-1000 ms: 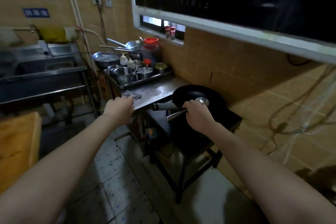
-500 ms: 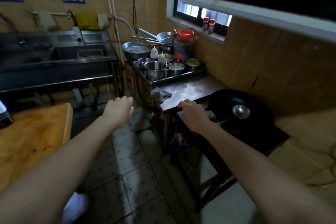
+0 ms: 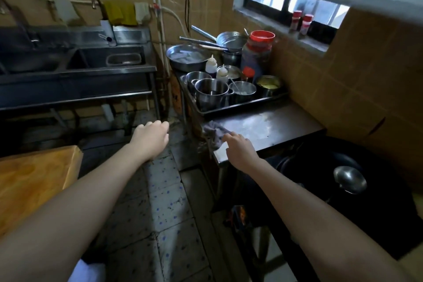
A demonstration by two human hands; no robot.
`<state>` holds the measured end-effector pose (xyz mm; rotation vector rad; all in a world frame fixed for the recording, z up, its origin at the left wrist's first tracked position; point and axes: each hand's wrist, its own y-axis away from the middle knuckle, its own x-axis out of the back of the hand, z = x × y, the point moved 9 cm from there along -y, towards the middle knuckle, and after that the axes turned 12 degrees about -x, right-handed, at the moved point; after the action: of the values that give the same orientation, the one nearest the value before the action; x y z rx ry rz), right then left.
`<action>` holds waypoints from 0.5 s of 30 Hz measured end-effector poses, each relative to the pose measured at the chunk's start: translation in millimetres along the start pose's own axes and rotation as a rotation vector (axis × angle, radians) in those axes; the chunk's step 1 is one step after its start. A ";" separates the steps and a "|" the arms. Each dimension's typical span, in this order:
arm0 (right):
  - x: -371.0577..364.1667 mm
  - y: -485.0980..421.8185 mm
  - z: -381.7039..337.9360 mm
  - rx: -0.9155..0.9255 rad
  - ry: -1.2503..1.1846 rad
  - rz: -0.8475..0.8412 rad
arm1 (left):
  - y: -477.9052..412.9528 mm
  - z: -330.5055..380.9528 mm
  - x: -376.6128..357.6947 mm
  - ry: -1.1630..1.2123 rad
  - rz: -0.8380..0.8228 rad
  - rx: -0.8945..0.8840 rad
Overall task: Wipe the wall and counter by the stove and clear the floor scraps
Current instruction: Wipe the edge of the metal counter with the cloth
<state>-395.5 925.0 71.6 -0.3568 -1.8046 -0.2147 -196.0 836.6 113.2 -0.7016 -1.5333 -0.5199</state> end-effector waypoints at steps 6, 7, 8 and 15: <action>-28.6 -71.9 17.2 -0.006 0.004 -0.048 | -53.6 -19.8 -38.4 0.040 -0.057 0.038; -34.7 -79.8 19.2 -0.008 0.012 -0.063 | -58.9 -22.9 -46.0 0.055 -0.071 0.043; -41.6 -86.7 20.9 -0.009 0.021 -0.080 | -63.8 -25.6 -53.4 0.066 -0.082 0.050; -88.6 -131.8 28.8 -0.050 0.052 -0.168 | -100.2 -39.3 -102.1 0.087 -0.137 0.039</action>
<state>-447.5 799.8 -16.0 -0.2328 -1.7806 -0.3836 -237.8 725.8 23.9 -0.5401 -1.5119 -0.6140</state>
